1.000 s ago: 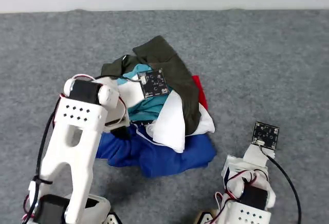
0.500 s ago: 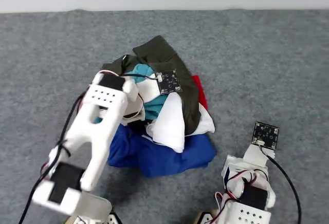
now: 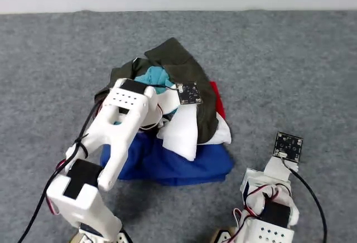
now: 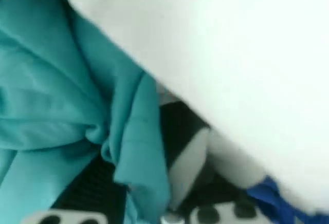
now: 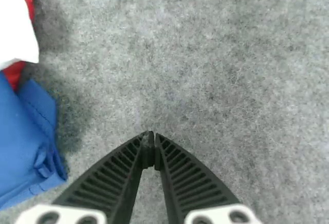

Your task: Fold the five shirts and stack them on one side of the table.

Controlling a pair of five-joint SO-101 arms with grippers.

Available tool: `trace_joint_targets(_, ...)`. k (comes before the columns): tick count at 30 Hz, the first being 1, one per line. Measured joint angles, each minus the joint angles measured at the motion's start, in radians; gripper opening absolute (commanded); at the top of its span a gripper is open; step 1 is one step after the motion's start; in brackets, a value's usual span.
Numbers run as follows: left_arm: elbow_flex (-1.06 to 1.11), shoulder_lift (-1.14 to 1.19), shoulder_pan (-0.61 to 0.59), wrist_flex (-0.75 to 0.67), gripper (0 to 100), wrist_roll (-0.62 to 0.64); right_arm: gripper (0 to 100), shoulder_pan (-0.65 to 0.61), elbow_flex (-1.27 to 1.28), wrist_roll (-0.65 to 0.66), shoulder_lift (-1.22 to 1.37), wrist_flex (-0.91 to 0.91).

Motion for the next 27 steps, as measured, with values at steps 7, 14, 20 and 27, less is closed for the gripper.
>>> trace_joint_targets(7, -0.063, -0.239, -0.017, 0.109, 0, 0.034, 0.9, 0.000, 0.000, 0.000, 0.000, 0.000)
trace_joint_targets(14, -0.063, -0.543, -0.135, 0.109, 0, 0.132, 0.9, 0.000, 0.000, 0.000, 0.000, 0.000)
trace_joint_targets(20, -0.063, -0.736, -0.328, 0.086, 0, 0.138, 0.9, 0.000, 0.000, 0.000, 0.000, 0.000)
trace_joint_targets(27, -0.051, -0.776, -0.641, -0.051, 0, 0.138, 0.9, 0.000, 0.000, 0.000, 0.000, 0.000)
